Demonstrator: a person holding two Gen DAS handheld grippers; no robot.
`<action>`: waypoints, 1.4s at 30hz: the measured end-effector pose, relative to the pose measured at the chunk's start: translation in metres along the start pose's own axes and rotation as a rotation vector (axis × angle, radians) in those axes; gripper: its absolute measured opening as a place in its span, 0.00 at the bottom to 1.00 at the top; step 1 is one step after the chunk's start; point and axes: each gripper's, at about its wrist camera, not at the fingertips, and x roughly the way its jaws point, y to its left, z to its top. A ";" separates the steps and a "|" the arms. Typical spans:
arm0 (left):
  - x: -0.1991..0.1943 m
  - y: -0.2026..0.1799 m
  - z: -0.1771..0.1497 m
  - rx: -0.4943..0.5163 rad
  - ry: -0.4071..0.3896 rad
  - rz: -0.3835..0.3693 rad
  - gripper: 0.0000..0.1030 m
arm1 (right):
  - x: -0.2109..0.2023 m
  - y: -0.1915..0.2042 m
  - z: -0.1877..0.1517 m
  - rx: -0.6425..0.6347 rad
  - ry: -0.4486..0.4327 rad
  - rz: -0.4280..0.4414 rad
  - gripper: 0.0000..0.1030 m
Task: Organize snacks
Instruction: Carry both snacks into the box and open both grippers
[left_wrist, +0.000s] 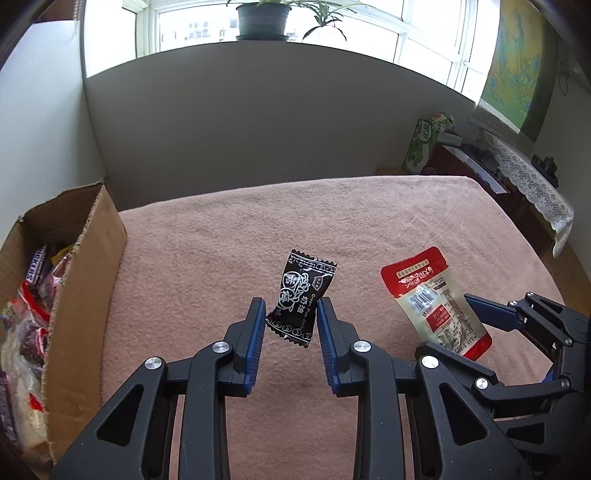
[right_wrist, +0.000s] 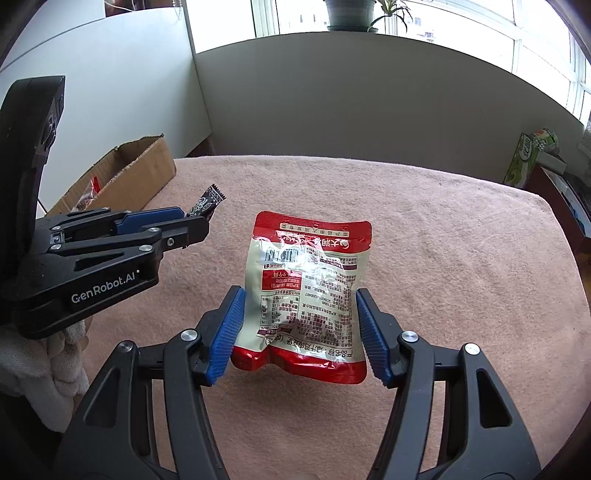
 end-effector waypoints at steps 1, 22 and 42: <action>-0.003 0.000 0.000 0.001 -0.007 0.000 0.26 | -0.002 0.001 0.001 0.001 -0.005 0.001 0.61; -0.084 0.043 -0.013 -0.068 -0.174 0.047 0.26 | -0.005 0.074 0.042 0.010 -0.063 0.093 0.61; -0.119 0.145 -0.042 -0.195 -0.226 0.189 0.26 | 0.041 0.168 0.075 -0.014 -0.063 0.207 0.62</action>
